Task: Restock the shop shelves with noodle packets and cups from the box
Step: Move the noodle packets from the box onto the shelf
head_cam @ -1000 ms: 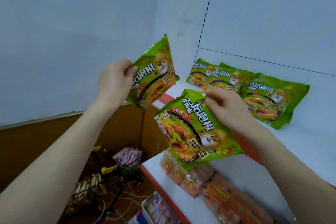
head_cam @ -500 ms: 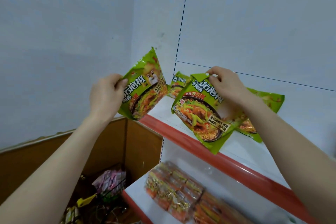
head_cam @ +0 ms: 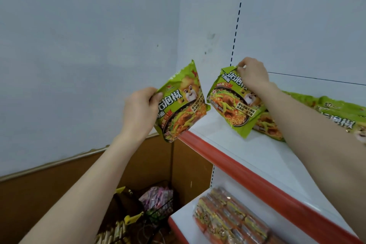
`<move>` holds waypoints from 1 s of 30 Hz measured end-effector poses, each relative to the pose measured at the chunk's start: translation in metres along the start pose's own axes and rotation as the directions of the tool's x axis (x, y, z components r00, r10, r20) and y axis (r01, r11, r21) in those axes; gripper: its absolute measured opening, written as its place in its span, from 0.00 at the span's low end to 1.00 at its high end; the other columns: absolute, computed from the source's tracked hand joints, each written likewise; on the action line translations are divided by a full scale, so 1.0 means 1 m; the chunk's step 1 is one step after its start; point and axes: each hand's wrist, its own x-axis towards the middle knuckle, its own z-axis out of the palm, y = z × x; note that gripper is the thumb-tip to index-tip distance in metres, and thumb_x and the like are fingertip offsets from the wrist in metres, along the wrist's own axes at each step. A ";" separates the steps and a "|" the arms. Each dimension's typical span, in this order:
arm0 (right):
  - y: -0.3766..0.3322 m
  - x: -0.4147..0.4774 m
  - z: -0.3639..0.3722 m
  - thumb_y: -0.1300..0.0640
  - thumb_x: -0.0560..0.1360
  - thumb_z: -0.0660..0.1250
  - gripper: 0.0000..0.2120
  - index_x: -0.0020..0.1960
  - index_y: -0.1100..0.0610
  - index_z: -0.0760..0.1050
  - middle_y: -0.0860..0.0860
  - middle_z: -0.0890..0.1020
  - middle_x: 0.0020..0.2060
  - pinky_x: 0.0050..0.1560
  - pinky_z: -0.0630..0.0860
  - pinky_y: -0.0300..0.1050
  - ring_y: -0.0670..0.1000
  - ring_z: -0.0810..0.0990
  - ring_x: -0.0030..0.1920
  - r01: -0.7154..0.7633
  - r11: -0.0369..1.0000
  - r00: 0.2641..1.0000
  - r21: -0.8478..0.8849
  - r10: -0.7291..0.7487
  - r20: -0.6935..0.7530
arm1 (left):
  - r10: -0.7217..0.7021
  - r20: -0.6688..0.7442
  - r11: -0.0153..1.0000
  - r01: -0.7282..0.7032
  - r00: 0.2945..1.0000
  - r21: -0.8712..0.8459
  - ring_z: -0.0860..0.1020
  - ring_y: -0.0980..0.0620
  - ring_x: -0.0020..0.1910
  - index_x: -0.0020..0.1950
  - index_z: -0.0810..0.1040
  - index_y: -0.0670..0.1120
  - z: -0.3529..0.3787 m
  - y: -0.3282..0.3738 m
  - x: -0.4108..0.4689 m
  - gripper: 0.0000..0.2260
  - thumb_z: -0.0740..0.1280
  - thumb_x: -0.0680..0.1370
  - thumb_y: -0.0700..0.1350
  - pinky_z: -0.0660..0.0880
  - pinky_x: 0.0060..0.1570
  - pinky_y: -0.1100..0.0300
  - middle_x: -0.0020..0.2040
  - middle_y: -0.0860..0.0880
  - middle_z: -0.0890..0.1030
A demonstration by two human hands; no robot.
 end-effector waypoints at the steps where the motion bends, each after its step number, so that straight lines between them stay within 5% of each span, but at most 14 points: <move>1: 0.001 0.008 0.005 0.60 0.78 0.57 0.12 0.59 0.60 0.74 0.59 0.77 0.59 0.54 0.71 0.49 0.60 0.74 0.58 -0.001 1.000 1.000 0.003 0.001 -0.005 | 0.000 0.002 1.000 0.000 1.000 0.001 0.71 0.46 0.34 0.43 0.78 0.40 0.002 -0.001 0.003 0.10 0.61 0.79 0.43 0.63 0.33 0.56 0.34 0.45 0.75; 10: 0.017 0.053 0.040 0.61 0.79 0.54 0.13 0.59 0.59 0.74 0.60 0.78 0.56 0.49 0.71 0.48 0.62 0.75 0.55 0.072 0.997 0.997 -0.039 -0.072 -0.004 | -0.004 -0.020 1.000 0.004 1.000 0.030 0.70 0.47 0.32 0.43 0.77 0.41 0.027 -0.004 0.024 0.09 0.61 0.79 0.43 0.62 0.30 0.57 0.33 0.46 0.75; 17: 0.041 0.053 0.063 0.54 0.79 0.56 0.15 0.62 0.57 0.73 0.56 0.76 0.61 0.54 0.71 0.50 0.58 0.74 0.59 0.199 0.943 0.918 -0.265 -0.085 0.386 | -0.017 -0.019 0.999 0.018 1.000 0.042 0.67 0.50 0.30 0.40 0.76 0.38 0.041 -0.010 0.028 0.11 0.62 0.79 0.43 0.61 0.29 0.58 0.28 0.50 0.70; 21: 0.042 0.056 0.046 0.43 0.70 0.69 0.34 0.72 0.50 0.60 0.51 0.69 0.69 0.61 0.70 0.53 0.56 0.69 0.66 0.282 0.822 0.808 -0.495 0.075 0.584 | -0.012 -0.001 1.000 0.012 1.000 0.005 0.69 0.49 0.31 0.42 0.78 0.38 0.050 -0.011 0.028 0.11 0.62 0.79 0.43 0.62 0.30 0.58 0.29 0.49 0.73; 25: 0.054 0.057 0.049 0.57 0.69 0.72 0.34 0.71 0.50 0.62 0.53 0.70 0.67 0.57 0.72 0.51 0.57 0.72 0.63 0.290 0.854 0.846 -0.432 -0.018 0.533 | -0.013 0.007 1.000 0.013 1.000 -0.003 0.69 0.52 0.31 0.43 0.78 0.39 0.058 -0.013 0.028 0.10 0.62 0.79 0.43 0.63 0.30 0.59 0.30 0.50 0.73; 30: 0.065 0.054 0.064 0.55 0.73 0.68 0.23 0.67 0.54 0.66 0.57 0.77 0.57 0.46 0.69 0.47 0.59 0.77 0.54 0.252 0.895 0.921 -0.368 -0.105 0.375 | -0.017 0.009 1.000 0.017 1.000 -0.003 0.70 0.57 0.30 0.44 0.78 0.40 0.062 -0.013 0.028 0.09 0.62 0.79 0.43 0.63 0.29 0.61 0.32 0.50 0.74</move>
